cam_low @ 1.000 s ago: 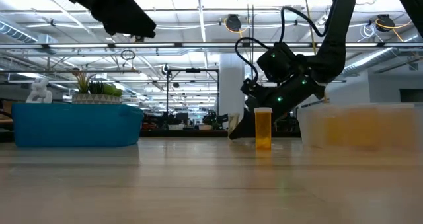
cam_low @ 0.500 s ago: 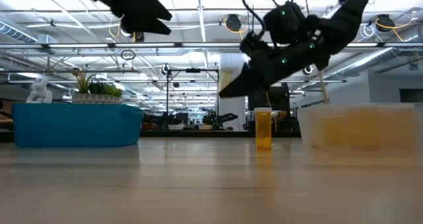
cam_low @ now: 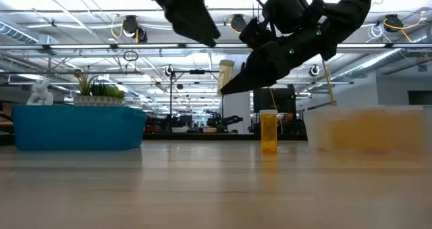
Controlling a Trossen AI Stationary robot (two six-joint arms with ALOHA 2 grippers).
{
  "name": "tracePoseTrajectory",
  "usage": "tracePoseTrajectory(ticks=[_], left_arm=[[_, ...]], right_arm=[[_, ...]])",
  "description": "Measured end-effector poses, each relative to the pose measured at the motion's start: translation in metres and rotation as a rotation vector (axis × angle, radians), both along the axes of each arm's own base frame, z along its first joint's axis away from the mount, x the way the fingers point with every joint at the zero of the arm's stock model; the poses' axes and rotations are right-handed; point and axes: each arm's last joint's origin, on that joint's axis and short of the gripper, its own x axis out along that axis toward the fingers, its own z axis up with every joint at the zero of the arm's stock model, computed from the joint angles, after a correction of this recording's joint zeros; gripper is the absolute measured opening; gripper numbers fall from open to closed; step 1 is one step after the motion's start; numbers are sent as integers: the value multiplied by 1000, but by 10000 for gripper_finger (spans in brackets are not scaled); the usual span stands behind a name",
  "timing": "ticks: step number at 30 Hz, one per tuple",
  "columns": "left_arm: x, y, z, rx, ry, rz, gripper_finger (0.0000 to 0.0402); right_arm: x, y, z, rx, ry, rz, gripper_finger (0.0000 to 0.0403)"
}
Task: Pick and place medicine bottles into bin by pill shape (circle, oval)
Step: Put the small yellow pill bottle into the blue bin
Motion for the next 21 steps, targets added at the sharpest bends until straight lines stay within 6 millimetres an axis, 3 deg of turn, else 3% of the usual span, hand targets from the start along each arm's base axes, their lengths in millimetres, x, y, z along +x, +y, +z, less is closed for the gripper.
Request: tracePoseTrajectory(ticks=[6, 14, 21], left_arm=[[8, 2, -16, -14, 55, -26, 298], [10, 2, -13, 2, 19, -8, 263], [15, 2, -7, 28, -66, -25, 227]], right_arm=[[0, 1, 5, -7, -22, 7, 102], [-4, 2, 19, -12, -67, 7, 102], [-4, 2, 20, -9, -68, 6, 102]])
